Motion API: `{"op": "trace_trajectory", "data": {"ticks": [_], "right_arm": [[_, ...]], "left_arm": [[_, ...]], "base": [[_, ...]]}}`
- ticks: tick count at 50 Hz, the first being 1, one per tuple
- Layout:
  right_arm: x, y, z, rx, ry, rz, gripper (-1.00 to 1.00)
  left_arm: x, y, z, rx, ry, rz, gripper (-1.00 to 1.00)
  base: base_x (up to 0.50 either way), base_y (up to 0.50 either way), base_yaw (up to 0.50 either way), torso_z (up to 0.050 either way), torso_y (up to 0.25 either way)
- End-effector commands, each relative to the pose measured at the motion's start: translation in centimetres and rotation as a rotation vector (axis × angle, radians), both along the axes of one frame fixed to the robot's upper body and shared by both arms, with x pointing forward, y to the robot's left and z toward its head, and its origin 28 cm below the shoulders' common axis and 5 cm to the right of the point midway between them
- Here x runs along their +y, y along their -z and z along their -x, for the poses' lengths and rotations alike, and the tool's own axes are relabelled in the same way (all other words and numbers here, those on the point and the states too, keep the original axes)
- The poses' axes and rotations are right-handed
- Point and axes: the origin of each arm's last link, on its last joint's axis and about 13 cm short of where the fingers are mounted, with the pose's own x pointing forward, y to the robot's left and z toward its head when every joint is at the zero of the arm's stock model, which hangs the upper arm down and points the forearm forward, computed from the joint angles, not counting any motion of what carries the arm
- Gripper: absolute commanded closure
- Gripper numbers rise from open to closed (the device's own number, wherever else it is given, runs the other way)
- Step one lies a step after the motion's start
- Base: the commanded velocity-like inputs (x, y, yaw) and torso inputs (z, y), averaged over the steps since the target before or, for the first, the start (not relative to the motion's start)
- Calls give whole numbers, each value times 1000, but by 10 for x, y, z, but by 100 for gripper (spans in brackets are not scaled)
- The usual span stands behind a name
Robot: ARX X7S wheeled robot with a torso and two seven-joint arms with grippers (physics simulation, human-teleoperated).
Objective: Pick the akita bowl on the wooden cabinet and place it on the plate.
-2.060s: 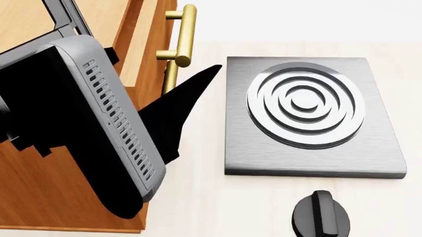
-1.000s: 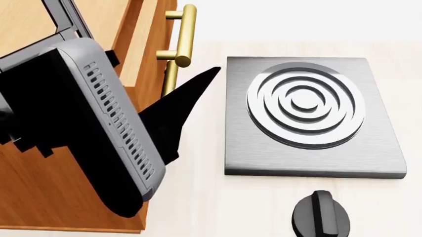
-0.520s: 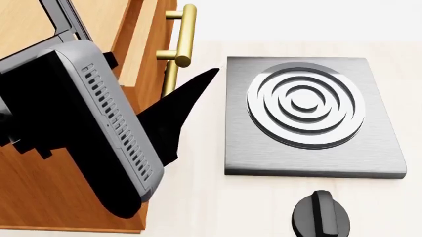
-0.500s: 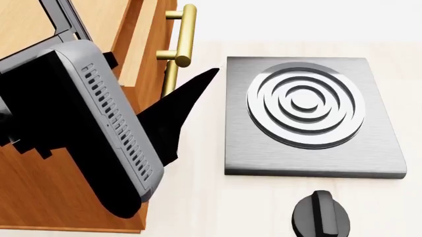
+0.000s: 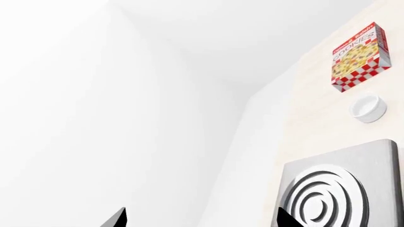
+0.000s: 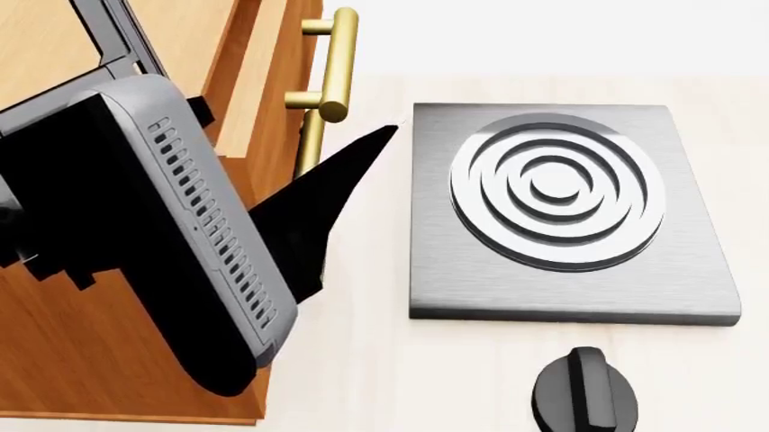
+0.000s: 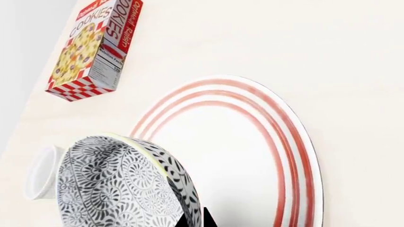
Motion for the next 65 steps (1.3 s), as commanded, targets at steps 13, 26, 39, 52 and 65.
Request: {"op": "trace_trajectory", "data": {"ticks": [13, 26, 39, 52, 65], "right_arm": [[-2, 0, -4, 3, 6, 20, 100], [-3, 4, -6, 13, 7, 15, 100], [-3, 7, -7, 23, 9, 11, 100], [-1, 6, -7, 13, -7, 22, -100], [0, 8, -6, 12, -12, 29, -100]], "left_arm": [[1, 3, -1, 7, -5, 0, -100], [2, 5, -2, 12, -6, 2, -100], [1, 6, -4, 13, -4, 0, -100], [2, 8, -3, 17, -6, 3, -100], [3, 9, -4, 20, -9, 4, -100]], "base": [[0, 0, 0, 1, 0], [0, 0, 0, 0, 0], [0, 0, 0, 0, 1], [0, 0, 0, 0, 0], [0, 0, 0, 0, 0]]}}
